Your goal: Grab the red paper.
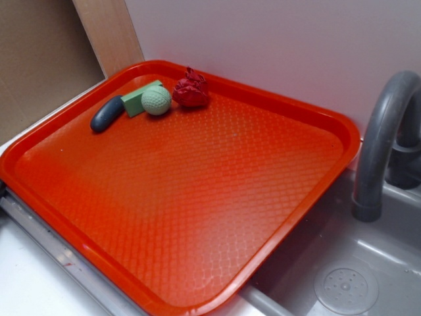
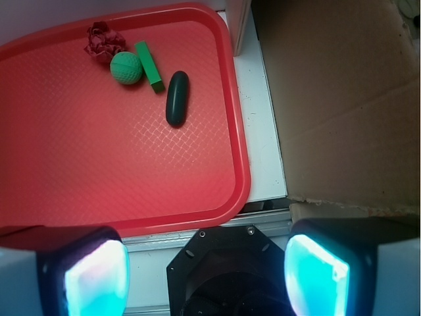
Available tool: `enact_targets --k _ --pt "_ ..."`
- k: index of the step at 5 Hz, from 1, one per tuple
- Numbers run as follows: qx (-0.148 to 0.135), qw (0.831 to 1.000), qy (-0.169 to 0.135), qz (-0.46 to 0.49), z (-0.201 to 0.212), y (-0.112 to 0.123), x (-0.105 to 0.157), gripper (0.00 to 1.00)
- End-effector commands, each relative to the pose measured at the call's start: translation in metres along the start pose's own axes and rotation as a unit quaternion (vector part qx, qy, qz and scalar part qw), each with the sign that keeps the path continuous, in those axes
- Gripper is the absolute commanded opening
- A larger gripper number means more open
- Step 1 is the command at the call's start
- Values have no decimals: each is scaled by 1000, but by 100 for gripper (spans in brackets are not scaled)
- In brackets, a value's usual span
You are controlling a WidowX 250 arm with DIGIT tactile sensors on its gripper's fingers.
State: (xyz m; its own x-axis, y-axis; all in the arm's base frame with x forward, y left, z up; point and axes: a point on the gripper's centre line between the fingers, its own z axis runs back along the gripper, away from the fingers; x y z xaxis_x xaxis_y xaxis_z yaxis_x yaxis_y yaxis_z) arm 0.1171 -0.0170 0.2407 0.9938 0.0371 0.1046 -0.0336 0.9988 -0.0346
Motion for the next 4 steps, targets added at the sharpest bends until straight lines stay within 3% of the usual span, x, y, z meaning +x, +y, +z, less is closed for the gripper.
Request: enact_targets --k 1,3,4 --pt "0 1000 0 0 0 0 0 100" --pt "1 1000 -5 7 6 -3 -12 100" --pt "12 999 -36 -11 -4 -16 14 100"
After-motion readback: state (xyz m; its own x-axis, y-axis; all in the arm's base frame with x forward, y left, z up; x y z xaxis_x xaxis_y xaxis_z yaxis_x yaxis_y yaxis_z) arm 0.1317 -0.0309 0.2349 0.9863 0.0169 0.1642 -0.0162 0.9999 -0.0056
